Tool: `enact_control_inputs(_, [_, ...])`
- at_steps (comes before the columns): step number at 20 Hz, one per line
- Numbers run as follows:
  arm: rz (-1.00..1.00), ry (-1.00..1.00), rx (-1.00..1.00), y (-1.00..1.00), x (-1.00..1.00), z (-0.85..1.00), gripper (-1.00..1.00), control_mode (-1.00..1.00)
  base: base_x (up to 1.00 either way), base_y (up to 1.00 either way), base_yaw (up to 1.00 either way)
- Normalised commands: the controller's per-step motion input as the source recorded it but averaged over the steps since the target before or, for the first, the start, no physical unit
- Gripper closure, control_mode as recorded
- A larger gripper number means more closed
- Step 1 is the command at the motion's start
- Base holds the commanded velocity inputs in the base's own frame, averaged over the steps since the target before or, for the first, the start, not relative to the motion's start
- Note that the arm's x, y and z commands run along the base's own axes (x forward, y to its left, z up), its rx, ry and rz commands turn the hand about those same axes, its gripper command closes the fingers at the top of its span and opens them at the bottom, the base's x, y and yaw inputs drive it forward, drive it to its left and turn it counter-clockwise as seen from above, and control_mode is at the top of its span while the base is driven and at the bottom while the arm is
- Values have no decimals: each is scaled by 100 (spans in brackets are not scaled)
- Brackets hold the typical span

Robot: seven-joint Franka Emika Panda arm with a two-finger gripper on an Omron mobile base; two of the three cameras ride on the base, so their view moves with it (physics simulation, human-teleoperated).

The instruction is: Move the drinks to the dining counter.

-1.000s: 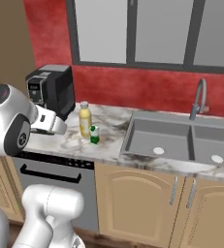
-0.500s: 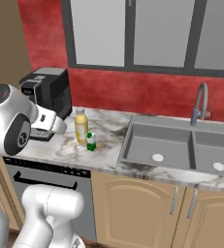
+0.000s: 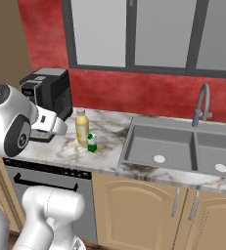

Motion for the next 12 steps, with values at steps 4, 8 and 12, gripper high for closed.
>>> enact_control_inputs(4, [2,0,0,0,10,0,-100,-100,0,0,0])
enact_control_inputs(8, [10,0,1,0,31,0,-100,-100,0,0,0])
enact_control_inputs(12, [10,0,0,0,35,0,-100,-100,0,0,0])
